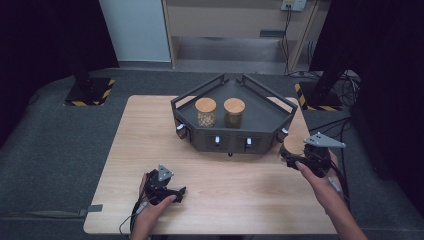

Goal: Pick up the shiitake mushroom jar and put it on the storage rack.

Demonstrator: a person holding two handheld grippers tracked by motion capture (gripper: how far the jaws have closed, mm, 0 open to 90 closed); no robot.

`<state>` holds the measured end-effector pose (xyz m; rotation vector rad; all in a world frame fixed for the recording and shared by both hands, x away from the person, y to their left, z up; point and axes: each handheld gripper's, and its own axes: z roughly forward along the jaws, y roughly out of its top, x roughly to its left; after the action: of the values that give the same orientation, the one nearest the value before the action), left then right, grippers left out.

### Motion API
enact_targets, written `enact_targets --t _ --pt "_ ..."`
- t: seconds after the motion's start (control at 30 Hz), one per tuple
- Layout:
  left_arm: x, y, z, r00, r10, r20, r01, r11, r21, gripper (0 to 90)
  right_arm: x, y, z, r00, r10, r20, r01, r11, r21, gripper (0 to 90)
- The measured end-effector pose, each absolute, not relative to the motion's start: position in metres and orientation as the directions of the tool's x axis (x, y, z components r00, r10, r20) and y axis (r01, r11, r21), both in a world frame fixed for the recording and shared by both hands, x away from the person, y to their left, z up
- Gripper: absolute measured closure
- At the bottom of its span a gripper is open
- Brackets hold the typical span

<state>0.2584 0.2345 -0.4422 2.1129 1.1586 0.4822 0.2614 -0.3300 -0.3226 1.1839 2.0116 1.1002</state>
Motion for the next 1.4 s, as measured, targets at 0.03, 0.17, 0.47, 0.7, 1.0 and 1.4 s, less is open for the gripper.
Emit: enact_targets --t 0.03,0.17,0.47,0.7,1.0,1.4 --pt "0.258 0.235 -0.442 0.537 0.843 0.001 0.596 -0.381 0.707 0.0 0.262 -0.329 -0.322 -0.459 0.887 -0.054 0.433 0.276 0.858 25.8" --pt "0.258 0.235 -0.442 0.537 0.843 0.001 0.596 -0.381 0.707 0.0 0.264 -0.327 -0.318 -0.462 0.885 -0.056 0.43 0.278 0.859 25.8" --pt "0.258 0.235 -0.442 0.538 0.843 0.002 0.595 -0.381 0.707 0.0 0.267 -0.325 -0.31 -0.465 0.884 -0.057 0.426 0.279 0.861 25.8" --pt "0.258 0.235 -0.442 0.537 0.843 0.001 0.596 -0.381 0.707 0.0 0.268 -0.323 -0.306 -0.468 0.881 -0.061 0.421 0.284 0.861 25.8" --pt "0.259 0.235 -0.442 0.538 0.843 0.001 0.595 -0.381 0.707 0.0 0.27 -0.32 -0.298 -0.467 0.882 -0.069 0.416 0.288 0.863 25.8" --pt "0.259 0.235 -0.442 0.538 0.843 0.0 0.596 -0.38 0.708 0.0 0.274 -0.318 -0.291 -0.47 0.88 -0.069 0.412 0.288 0.864 25.8"
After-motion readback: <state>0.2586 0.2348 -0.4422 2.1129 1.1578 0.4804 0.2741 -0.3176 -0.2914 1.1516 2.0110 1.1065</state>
